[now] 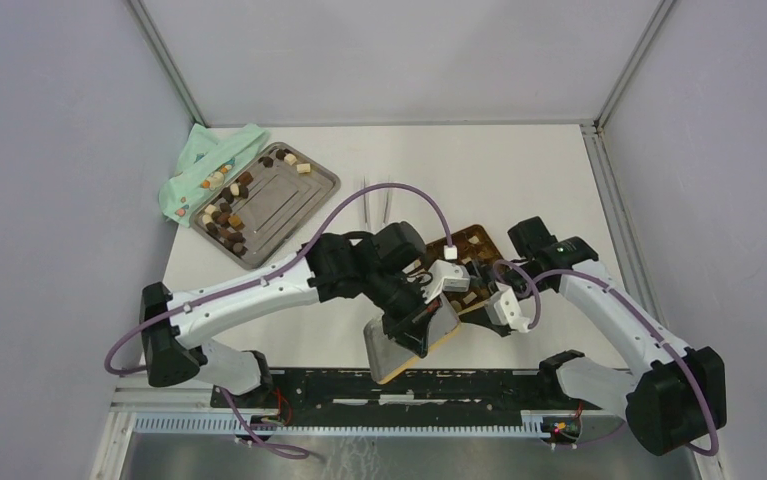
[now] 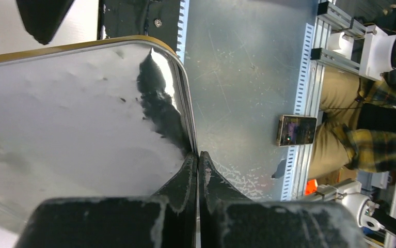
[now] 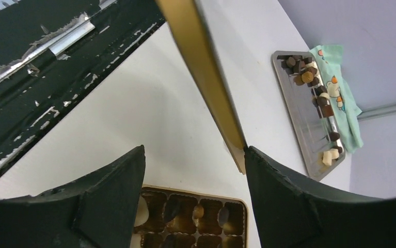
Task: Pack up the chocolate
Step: Pick up the box lid from the center of the board.
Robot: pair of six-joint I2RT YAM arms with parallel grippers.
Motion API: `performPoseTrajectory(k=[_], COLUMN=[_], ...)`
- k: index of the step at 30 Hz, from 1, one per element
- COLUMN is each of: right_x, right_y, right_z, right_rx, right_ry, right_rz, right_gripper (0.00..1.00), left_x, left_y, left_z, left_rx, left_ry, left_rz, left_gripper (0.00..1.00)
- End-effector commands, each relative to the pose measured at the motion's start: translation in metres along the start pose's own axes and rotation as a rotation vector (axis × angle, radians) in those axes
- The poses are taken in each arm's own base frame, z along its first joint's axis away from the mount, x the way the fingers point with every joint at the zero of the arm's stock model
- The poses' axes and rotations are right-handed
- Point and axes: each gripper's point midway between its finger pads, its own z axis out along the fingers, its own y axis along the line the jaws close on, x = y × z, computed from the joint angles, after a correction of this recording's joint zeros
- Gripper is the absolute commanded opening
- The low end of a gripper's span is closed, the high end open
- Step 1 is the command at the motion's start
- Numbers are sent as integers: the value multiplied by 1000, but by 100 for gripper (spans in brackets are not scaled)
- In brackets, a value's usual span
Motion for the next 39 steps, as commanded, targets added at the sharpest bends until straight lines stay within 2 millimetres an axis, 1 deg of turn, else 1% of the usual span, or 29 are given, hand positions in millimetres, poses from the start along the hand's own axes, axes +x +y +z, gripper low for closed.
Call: performPoseTrajectory(k=[1,4,8,10,14,18,21,22,24,26,29,32,35,37,39], right_x=[-10,-6,-1,-4,-11,-8,-4,-2,6,15,22,22,23,24,21], right_y=[-21,-26,-44,-49,-44,-34,-37,-39,-47,-53,-55,-51,-53,-61,-64], right_z=[0,-3,-11,-12,-2,5,2,0,-7,-14,-20,-16,-19,-25,-23], right_rx=[30,40,97,113,83,53,66,75,115,157,196,192,199,225,231], right_ry=[-18,17,94,96,59,63,99,119,184,256,307,285,300,333,314], right_rz=[-77,-76,-72,-77,-49,-41,-26,-6,47,106,160,177,184,200,230], right_gripper=[75,74,73,73,72,71,67,65,61,61,64,72,78,85,93], left_x=[-23,-26,-25,-26,-30,-33,-32,-31,-31,-31,-27,-25,-24,-23,-23], left_y=[-10,-10,-7,-3,2,6,12,15,22,30,39,44,45,46,43], left_z=[-9,-13,-17,-18,-20,-23,-27,-28,-36,-44,-52,-55,-55,-55,-54], left_rx=[86,109,117,114,116,110,97,89,68,49,52,59,58,57,82], left_ry=[-52,-57,-61,-68,-80,-89,-87,-89,-106,-135,-177,-189,-186,-186,-188], left_rz=[124,125,107,119,119,120,108,102,86,71,35,24,19,17,21], left_gripper=[2,2,2,2,2,2,2,2,2,2,2,2,2,2,2])
